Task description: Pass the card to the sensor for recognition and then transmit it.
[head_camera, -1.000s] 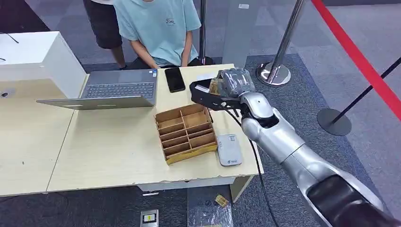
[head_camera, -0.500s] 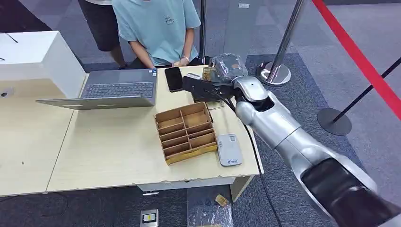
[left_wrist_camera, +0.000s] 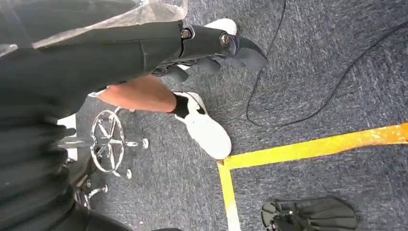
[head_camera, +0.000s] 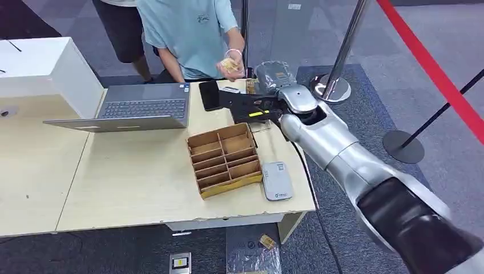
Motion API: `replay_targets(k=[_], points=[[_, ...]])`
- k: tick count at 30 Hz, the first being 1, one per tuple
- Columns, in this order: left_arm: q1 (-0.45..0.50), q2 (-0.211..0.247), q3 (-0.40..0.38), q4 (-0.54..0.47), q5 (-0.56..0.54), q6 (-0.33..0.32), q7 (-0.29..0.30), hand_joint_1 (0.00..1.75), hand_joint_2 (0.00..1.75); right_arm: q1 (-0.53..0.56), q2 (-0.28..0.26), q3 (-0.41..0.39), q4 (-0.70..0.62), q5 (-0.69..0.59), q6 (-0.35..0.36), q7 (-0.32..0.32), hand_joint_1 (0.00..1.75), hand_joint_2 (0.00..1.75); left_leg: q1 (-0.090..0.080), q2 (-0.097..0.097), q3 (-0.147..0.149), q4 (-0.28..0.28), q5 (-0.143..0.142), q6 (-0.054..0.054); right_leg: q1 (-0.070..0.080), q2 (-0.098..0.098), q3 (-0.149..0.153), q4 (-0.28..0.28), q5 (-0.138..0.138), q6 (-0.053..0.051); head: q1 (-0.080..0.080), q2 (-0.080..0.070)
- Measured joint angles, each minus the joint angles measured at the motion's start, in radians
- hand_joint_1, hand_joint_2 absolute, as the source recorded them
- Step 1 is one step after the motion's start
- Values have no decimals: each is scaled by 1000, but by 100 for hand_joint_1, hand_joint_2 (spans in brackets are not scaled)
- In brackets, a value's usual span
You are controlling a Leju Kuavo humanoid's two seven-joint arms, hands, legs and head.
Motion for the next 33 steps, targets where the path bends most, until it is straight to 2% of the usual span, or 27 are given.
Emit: replay_targets(k=[17,18,19,20,21,33], points=[[0,-1,-16,0,12,1,1,0,175,-35,17,43,114,50,-35,-25,171,175,0,0,0,0,0,0,0,0,0,0,0,0,0,0],[0,-1,-16,0,12,1,1,0,175,-35,18,44,116,50,-37,-25,117,175,0,0,0,0,0,0,0,0,0,0,0,0,0,0],[0,-2,-17,0,12,1,1,0,175,-35,18,47,120,53,-39,-25,47,175,0,0,0,0,0,0,0,0,0,0,0,0,0,0],[0,-2,-18,0,13,1,2,0,175,-35,19,50,124,53,-44,-25,16,175,0,0,0,0,0,0,0,0,0,0,0,0,0,0],[0,-2,-19,0,13,1,2,0,175,-35,21,51,128,56,-50,-25,0,175,0,0,0,0,0,0,0,0,0,0,0,0,0,0],[0,-3,-23,0,23,3,6,0,175,-33,27,64,150,78,-86,-27,0,175,0,0,0,0,0,0,0,0,0,0,0,0,0,0]])
